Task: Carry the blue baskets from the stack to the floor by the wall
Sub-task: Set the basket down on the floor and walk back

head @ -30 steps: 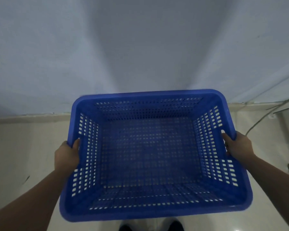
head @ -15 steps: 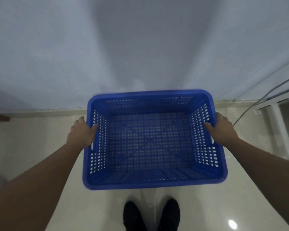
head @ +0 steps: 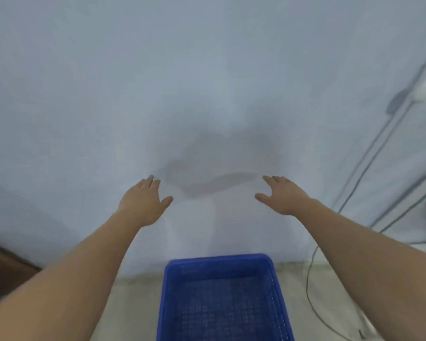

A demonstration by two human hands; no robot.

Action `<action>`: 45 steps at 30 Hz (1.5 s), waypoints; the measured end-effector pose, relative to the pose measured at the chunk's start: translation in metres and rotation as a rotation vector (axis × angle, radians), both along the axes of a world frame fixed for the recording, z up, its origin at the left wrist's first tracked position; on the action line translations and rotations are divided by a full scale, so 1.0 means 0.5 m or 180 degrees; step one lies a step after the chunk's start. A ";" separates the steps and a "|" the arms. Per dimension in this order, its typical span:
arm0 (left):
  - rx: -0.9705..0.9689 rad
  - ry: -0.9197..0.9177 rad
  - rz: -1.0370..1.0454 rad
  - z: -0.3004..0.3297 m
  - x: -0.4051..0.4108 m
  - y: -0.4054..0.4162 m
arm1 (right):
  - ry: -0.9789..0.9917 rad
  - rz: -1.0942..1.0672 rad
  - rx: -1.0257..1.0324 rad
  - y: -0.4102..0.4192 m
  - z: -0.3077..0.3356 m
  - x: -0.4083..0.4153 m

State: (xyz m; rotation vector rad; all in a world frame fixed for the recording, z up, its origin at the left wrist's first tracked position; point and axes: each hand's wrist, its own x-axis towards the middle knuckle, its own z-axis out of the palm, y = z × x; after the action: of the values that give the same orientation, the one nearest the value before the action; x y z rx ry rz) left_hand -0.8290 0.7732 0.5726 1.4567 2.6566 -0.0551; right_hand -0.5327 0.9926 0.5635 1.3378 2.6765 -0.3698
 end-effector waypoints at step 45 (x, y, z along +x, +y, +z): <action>0.1500 -0.0513 -0.5076 0.660 1.064 -0.114 | -0.0511 -0.4856 0.1471 -1.085 0.686 0.847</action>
State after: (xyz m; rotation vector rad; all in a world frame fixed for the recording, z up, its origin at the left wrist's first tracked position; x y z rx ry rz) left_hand -0.2970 0.7164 0.9027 3.0243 0.7837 0.5255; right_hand -0.1094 0.4502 0.9063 3.0738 1.0991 0.2856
